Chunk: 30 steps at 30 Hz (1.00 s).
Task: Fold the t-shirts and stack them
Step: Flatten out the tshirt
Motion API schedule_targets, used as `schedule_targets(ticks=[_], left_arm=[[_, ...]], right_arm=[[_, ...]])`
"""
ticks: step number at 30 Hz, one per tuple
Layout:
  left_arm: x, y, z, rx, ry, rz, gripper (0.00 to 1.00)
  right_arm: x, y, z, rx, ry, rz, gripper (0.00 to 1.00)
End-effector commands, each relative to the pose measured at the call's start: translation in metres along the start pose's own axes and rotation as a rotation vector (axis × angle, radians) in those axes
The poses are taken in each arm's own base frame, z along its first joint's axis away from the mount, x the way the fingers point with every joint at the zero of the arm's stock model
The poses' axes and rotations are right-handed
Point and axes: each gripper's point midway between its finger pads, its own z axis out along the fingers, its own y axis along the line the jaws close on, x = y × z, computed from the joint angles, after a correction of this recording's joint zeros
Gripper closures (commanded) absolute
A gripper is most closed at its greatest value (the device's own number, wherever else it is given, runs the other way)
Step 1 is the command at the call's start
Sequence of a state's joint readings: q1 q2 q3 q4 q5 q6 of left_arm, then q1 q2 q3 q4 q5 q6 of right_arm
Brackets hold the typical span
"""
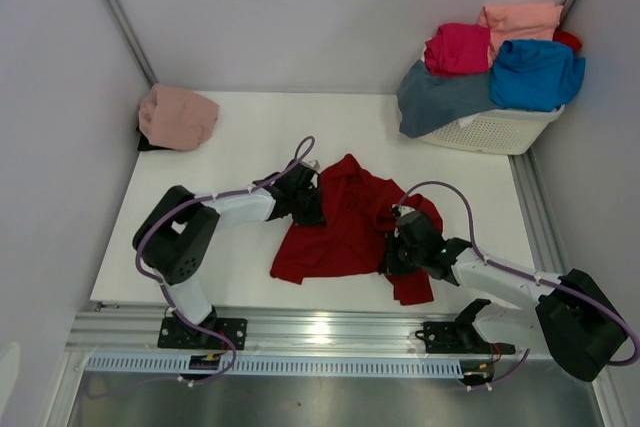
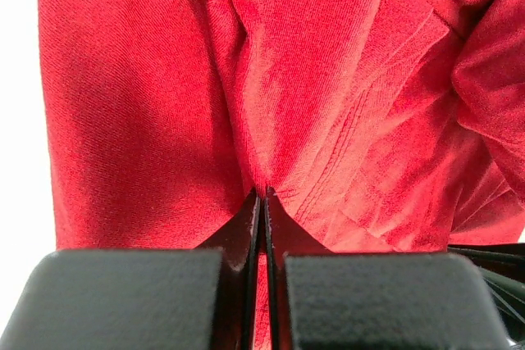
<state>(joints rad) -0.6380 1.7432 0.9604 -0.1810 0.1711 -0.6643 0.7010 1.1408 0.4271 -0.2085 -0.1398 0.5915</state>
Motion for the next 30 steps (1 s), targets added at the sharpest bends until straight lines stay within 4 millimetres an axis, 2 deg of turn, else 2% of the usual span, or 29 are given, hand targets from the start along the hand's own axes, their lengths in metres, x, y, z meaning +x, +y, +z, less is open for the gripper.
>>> schedule_targets(ticks=[1,8,12,15,16,17,20,21,23,24,25,26,30], left_arm=[[-0.008,-0.010,0.000,0.041,-0.019,-0.006,0.99],[-0.006,-0.009,0.001,0.040,-0.015,-0.009,0.99],[-0.009,-0.009,-0.003,0.033,-0.027,-0.003,0.99],[-0.017,-0.007,-0.015,-0.001,-0.061,0.019,0.99],[-0.029,-0.012,-0.023,-0.006,-0.099,0.028,0.99],[-0.028,-0.010,-0.027,-0.020,-0.092,0.034,0.99],[-0.045,-0.015,-0.046,-0.036,-0.154,0.067,0.99],[-0.048,-0.015,-0.051,-0.046,-0.165,0.079,1.00],[-0.056,-0.017,-0.067,-0.067,-0.195,0.092,0.99],[-0.061,-0.020,-0.073,-0.065,-0.208,0.107,0.99],[-0.063,-0.015,-0.080,-0.097,-0.215,0.112,0.99],[-0.071,-0.019,-0.092,-0.098,-0.253,0.121,0.99],[-0.082,-0.025,-0.119,-0.095,-0.318,0.178,0.99]], right_arm=[[-0.004,0.005,0.002,-0.016,-0.009,-0.012,1.00],[-0.005,0.005,0.000,-0.016,-0.013,-0.019,1.00],[-0.012,0.005,-0.004,-0.005,-0.043,-0.026,1.00],[-0.025,0.007,-0.012,0.011,-0.092,-0.041,1.00],[-0.029,0.007,-0.016,0.015,-0.108,-0.048,1.00],[-0.033,0.007,-0.019,0.022,-0.124,-0.063,1.00],[-0.057,0.009,-0.032,0.060,-0.205,-0.087,1.00],[-0.071,0.012,-0.038,0.076,-0.247,-0.102,1.00],[-0.082,0.013,-0.046,0.094,-0.277,-0.118,1.00],[-0.095,0.017,-0.053,0.102,-0.313,-0.131,1.00],[-0.099,0.016,-0.056,0.111,-0.322,-0.134,1.00],[-0.105,0.016,-0.061,0.117,-0.339,-0.129,1.00],[-0.121,0.018,-0.071,0.118,-0.366,-0.130,1.00]])
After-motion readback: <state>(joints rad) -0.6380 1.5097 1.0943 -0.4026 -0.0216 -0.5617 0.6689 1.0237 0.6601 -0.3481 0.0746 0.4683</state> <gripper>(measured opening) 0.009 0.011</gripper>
